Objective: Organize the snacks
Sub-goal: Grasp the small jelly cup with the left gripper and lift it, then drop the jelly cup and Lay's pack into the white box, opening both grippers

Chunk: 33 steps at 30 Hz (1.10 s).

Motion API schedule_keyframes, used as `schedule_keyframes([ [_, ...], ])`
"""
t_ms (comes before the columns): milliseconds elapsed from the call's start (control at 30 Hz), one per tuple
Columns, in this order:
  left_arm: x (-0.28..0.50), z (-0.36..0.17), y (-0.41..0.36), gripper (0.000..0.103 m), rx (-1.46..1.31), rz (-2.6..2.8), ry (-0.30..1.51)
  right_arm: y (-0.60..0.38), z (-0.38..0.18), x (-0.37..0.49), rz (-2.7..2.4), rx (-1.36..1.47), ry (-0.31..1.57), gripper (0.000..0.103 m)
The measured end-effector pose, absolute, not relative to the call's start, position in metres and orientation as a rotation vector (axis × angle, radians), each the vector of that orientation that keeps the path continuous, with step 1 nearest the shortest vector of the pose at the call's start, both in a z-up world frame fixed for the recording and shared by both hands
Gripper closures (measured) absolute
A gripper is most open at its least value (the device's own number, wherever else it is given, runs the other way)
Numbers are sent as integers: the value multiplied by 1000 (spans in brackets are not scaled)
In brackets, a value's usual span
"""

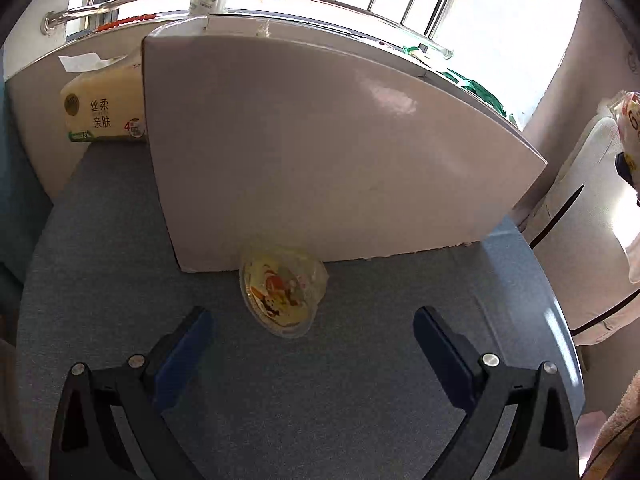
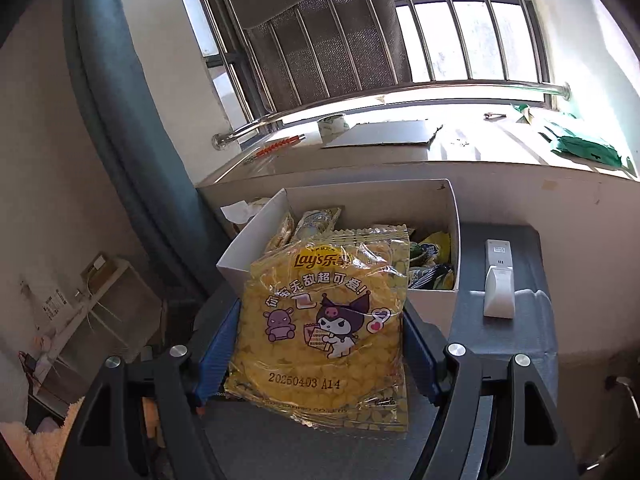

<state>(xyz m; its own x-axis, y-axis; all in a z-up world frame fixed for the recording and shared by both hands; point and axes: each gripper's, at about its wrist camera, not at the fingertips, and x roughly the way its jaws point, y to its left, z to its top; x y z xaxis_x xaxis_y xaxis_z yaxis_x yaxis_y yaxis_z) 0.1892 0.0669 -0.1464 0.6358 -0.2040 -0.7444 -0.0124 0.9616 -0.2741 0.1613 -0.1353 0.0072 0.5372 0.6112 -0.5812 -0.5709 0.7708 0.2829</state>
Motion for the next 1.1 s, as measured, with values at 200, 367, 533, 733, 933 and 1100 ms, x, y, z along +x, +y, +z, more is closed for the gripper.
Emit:
schedule_keyframes([
  [200,197,-146,58,53,-221,-68,870,-133,-1,156,719,63,741,24],
  [367,178,-137,57,66,-232,-101,838,-131,-4,150,732,50,744,24],
  [533,161,-116,56,71,-181,-124,797,-132,-9,153,724,73,757,24],
  [733,139,-91,57,71,-204,-160,738,-126,-9,152,737,78,760,24],
  [933,121,-14,51,71,-152,-202,571,-121,3,160,719,64,727,24],
  [1100,166,30,55,71,-157,-200,512,-107,24,195,652,45,689,24],
])
